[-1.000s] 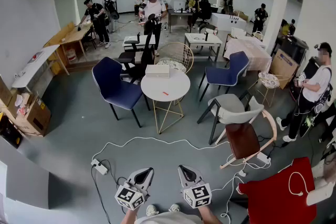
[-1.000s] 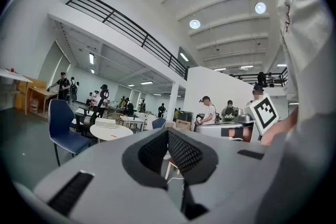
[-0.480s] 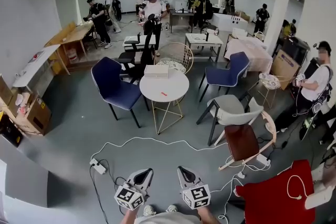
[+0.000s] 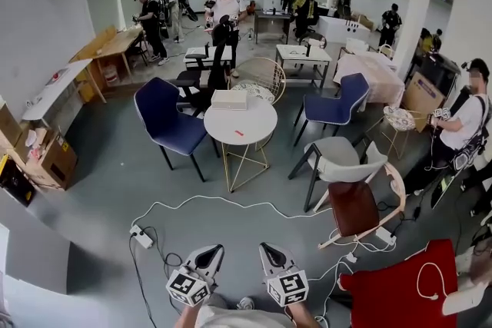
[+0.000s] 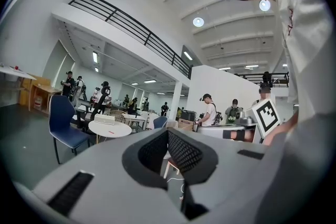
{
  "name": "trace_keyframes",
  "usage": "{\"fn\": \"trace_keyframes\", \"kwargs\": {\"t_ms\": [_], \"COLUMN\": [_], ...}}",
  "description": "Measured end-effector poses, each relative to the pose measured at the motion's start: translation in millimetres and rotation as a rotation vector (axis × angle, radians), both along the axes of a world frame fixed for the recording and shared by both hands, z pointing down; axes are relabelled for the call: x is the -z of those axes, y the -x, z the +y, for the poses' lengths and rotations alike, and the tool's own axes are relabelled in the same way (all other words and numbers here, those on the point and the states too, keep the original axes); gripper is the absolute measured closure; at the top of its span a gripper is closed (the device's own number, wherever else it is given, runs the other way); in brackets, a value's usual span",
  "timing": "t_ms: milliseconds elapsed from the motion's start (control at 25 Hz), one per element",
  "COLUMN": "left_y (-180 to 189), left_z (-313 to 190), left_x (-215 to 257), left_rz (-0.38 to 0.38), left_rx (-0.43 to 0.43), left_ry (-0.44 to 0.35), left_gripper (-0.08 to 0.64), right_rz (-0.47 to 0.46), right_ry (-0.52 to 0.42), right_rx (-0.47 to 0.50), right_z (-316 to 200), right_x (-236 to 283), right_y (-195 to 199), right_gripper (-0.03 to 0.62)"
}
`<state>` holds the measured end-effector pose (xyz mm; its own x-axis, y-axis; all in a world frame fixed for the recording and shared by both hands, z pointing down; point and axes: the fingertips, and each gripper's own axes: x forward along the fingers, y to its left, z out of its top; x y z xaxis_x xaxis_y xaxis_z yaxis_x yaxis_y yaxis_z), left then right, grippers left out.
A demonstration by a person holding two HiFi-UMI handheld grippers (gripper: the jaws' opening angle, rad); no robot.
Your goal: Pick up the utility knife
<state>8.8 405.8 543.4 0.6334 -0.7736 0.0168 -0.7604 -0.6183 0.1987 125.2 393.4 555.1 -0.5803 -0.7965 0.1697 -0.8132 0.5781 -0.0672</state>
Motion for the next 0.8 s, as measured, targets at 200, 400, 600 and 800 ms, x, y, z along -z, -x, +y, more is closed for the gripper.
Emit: {"fn": "trace_keyframes", "kwargs": {"t_ms": [200,400,600,800], "left_y": [-8,-13,-17,-19], "left_z": [1,-6,-15,-30], "left_x": [-4,-5,-8,-14], "left_rz": [0.002,0.000,-0.009,-0.002], "left_rx": [0.006,0.013,0.005,-0.011], "left_ry": [0.011,0.013,0.021,0.025], "left_gripper": [0.548,0.548,0.548,0.548], "right_rz": [-0.006,0.002,0.012,0.021], "right_ry": [0.006,-0.003,0.003,0.003], "right_rx": [0.001,-0.022,-0.025,-0.024], "right_z": [0,-6,-13,-25], "right_x": [-5,-5,-7,-12], "right_y": [-10,-20,-18,-17], "right_gripper": [0.575,0.575,0.575,0.575]}}
